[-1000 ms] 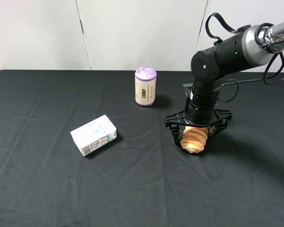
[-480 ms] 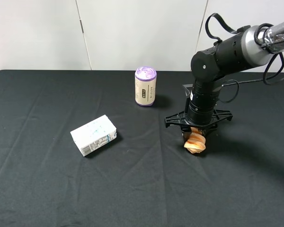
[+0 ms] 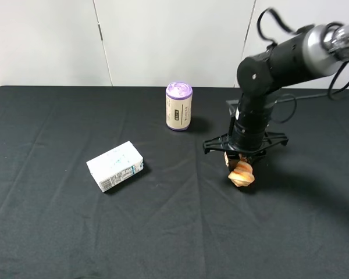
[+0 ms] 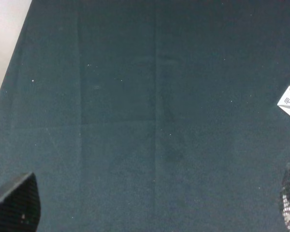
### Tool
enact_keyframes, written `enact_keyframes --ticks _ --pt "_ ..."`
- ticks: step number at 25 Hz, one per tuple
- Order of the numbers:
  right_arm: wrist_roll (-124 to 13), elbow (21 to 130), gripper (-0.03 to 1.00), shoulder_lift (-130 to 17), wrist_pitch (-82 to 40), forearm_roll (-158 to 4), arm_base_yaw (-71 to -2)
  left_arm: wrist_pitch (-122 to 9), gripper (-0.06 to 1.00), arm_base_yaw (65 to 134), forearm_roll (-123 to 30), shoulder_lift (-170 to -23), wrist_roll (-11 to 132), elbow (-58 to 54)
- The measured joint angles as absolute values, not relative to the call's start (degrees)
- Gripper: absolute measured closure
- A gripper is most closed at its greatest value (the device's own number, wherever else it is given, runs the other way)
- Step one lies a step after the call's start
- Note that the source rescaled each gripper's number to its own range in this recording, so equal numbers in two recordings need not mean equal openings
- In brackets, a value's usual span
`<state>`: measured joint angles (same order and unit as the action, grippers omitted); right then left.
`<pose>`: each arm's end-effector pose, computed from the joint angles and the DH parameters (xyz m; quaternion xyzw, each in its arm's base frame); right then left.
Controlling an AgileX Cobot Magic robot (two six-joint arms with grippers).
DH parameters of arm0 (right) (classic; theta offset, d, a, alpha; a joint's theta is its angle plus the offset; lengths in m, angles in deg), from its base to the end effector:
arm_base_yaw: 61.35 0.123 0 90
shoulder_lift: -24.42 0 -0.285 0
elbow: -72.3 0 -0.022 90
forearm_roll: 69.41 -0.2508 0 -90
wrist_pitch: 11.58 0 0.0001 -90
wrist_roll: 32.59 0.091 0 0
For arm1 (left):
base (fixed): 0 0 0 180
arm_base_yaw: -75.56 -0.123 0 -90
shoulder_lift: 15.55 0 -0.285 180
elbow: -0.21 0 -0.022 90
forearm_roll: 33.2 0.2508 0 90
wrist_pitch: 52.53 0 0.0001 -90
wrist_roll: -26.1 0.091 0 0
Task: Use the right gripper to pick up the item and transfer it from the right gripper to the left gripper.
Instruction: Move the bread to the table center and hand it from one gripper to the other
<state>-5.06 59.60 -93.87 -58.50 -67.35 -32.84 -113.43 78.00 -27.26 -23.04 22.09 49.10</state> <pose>0.3017 0.1612 0.1351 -0.0206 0.9995 -0.0032 0.0224 -0.0049 0.0085 0.2759 -0.0137 0.8527 0.0225 0.5218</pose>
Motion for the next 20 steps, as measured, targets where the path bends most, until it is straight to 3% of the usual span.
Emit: enact_keyframes --ticks 20 --pt "-30.84 59.60 0.89 -72.54 -75.10 -67.85 -32.84 -113.43 -0.04 78.00 -27.26 -23.04 22.09 49.10"
